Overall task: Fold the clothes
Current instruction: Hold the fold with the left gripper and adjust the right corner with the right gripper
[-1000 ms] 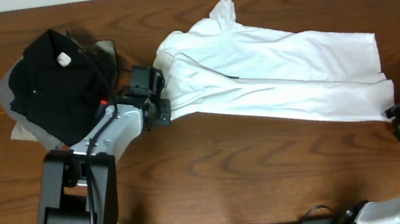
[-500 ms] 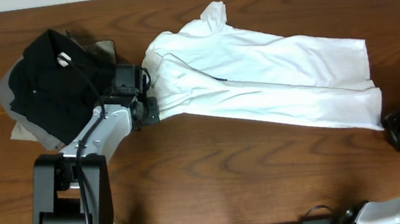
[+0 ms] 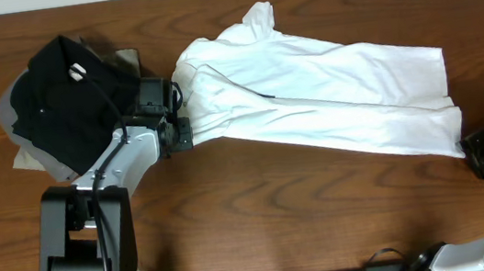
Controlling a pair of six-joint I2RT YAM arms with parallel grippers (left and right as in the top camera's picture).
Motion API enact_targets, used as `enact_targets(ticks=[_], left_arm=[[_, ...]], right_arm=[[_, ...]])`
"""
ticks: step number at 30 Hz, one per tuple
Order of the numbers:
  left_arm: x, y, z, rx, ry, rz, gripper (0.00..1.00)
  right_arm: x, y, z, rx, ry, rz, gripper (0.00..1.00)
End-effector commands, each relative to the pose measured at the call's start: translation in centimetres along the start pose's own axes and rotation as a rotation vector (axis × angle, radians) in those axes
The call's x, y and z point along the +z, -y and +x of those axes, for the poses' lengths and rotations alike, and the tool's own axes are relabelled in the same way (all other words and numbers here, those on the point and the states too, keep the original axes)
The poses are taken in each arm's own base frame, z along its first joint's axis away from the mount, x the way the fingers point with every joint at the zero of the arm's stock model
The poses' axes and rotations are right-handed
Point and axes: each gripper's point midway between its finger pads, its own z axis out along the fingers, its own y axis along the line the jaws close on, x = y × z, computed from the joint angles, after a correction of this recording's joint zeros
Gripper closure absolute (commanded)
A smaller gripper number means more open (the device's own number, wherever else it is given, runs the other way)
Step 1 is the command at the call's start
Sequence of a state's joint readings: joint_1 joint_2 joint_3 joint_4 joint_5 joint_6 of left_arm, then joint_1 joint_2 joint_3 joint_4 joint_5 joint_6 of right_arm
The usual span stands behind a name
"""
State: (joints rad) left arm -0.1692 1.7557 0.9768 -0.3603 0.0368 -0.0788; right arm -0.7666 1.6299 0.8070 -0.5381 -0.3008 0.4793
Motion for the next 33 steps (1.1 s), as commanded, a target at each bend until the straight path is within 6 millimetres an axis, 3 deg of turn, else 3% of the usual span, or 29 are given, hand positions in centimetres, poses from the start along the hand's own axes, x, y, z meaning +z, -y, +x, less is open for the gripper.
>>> enact_targets(ticks=[1, 4, 7, 10, 20, 26, 30, 31, 32, 33], left_arm=[[-0.5, -0.3, -0.2, -0.009, 0.014, -0.018, 0.94], [-0.5, -0.3, -0.2, -0.009, 0.014, -0.018, 0.94], [-0.5, -0.3, -0.2, -0.008, 0.014, -0.018, 0.94], [-0.5, -0.4, -0.1, -0.008, 0.008, -0.020, 0.94], [-1.6, -0.7, 1.7, 0.005, -0.056, -0.032, 0.94], [-4.0, -0.8, 2.2, 0.008, -0.060, -0.033, 0.94], [-4.6, -1.0, 3.1, 0.025, -0.088, -0.039, 0.94], [-4.6, -1.0, 3.2, 0.025, -0.094, -0.040, 0.94], [-4.6, -1.0, 3.3, 0.025, -0.099, -0.040, 0.92], [-4.6, -1.0, 3.3, 0.025, -0.099, -0.040, 0.83]], right_arm=[[0.4, -0.6, 1.0, 0.021, -0.045, -0.034, 0.61], [0.4, -0.6, 0.9, 0.020, -0.042, -0.032, 0.72], [0.4, -0.3, 0.8, 0.024, -0.033, -0.019, 0.90], [0.4, -0.2, 0.7, 0.044, -0.033, -0.015, 0.99], [-1.7, 2.9, -3.5, 0.116, 0.095, 0.093, 0.99], [-2.2, 4.1, -4.1, 0.152, 0.111, 0.106, 0.99], [-2.2, 4.4, -4.2, 0.146, 0.117, 0.121, 0.99], [-2.2, 4.5, -4.3, 0.146, 0.119, 0.127, 0.97], [-2.2, 4.5, -4.3, 0.139, 0.119, 0.127, 0.89], [-2.2, 4.5, -4.3, 0.139, 0.117, 0.125, 0.75]])
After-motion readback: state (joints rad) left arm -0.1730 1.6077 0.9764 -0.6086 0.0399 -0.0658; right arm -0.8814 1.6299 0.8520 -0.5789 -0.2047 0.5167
